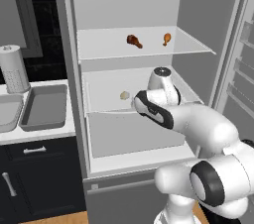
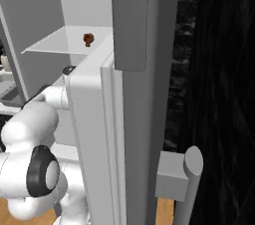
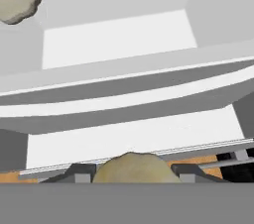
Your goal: Place one garlic and one chicken drumstick in each tupperware on the nearby counter, to pack two identical lunches.
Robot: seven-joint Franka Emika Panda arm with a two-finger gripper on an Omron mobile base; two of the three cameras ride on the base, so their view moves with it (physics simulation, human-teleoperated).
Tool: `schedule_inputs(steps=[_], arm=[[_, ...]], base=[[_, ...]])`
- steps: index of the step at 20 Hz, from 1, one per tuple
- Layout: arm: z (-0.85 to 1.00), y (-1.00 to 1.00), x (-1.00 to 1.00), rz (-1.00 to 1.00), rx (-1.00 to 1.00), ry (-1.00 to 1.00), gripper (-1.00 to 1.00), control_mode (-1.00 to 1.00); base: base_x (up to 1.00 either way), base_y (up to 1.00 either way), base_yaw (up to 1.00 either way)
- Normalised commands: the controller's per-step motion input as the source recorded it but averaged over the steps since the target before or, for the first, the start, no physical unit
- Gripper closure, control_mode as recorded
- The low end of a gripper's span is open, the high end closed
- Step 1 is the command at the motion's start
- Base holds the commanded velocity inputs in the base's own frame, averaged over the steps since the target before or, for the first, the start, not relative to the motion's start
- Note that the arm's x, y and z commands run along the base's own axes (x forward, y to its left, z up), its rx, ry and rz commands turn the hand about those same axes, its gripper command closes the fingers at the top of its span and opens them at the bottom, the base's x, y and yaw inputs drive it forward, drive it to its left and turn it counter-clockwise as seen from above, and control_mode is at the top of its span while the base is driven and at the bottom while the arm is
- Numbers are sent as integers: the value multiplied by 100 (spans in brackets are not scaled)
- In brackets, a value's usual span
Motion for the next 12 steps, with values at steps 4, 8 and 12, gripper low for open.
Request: schedule_inputs(steps=[4, 8, 12], arm=[[79, 0, -100, 0, 0, 1, 100, -100], [42, 0, -100, 0, 0, 2, 100, -100], [10, 0, -100, 0, 0, 0, 100, -100]], base=[[0, 0, 0], [0, 0, 0], [0, 0, 0]])
